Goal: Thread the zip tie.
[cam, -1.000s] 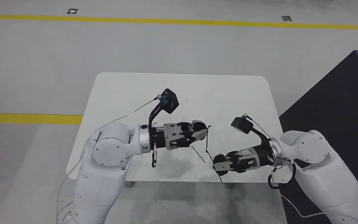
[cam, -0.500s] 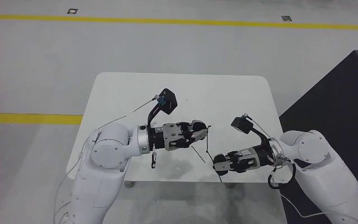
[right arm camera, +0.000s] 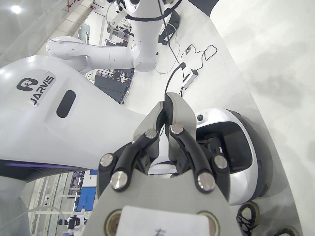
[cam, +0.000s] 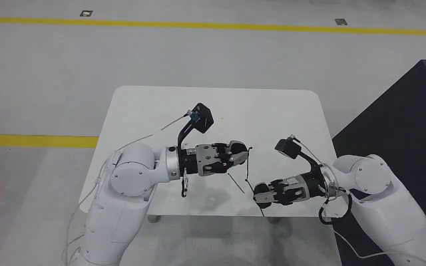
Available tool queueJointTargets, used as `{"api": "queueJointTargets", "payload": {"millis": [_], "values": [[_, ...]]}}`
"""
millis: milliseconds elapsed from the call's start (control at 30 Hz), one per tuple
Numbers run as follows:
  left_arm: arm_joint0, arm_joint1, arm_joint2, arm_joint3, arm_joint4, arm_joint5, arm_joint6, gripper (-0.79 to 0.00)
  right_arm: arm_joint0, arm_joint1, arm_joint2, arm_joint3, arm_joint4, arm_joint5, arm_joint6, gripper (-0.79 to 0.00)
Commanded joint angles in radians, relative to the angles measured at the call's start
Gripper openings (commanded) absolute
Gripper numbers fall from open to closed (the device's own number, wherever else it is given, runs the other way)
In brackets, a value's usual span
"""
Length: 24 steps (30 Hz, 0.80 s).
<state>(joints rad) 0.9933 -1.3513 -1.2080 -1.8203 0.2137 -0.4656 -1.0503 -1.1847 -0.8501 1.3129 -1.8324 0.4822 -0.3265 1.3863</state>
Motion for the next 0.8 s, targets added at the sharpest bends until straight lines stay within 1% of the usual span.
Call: {"api": "queueJointTargets", "payload": {"millis": [0, 367, 733, 767], "values": [[0.002, 0.004, 0.001, 0.000, 0.001, 0.002, 0.001, -0.785, 0.000, 0.000, 0.000, 0.000, 0.000, 0.000, 0.000, -0.785], [0.002, 0.021, 0.010, -0.001, 0.003, 0.009, 0.007, -0.785, 0.000, 0.000, 0.000, 0.000, 0.000, 0.000, 0.000, -0.785], [0.004, 0.038, 0.016, -0.002, -0.007, 0.036, 0.009, -0.785, 0.000, 0.000, 0.000, 0.000, 0.000, 0.000, 0.000, -0.785], [0.003, 0.039, 0.017, -0.004, -0.008, 0.036, 0.008, -0.785, -0.003, 0.000, 0.000, -0.002, -0.005, 0.003, -0.016, -0.785]]}}
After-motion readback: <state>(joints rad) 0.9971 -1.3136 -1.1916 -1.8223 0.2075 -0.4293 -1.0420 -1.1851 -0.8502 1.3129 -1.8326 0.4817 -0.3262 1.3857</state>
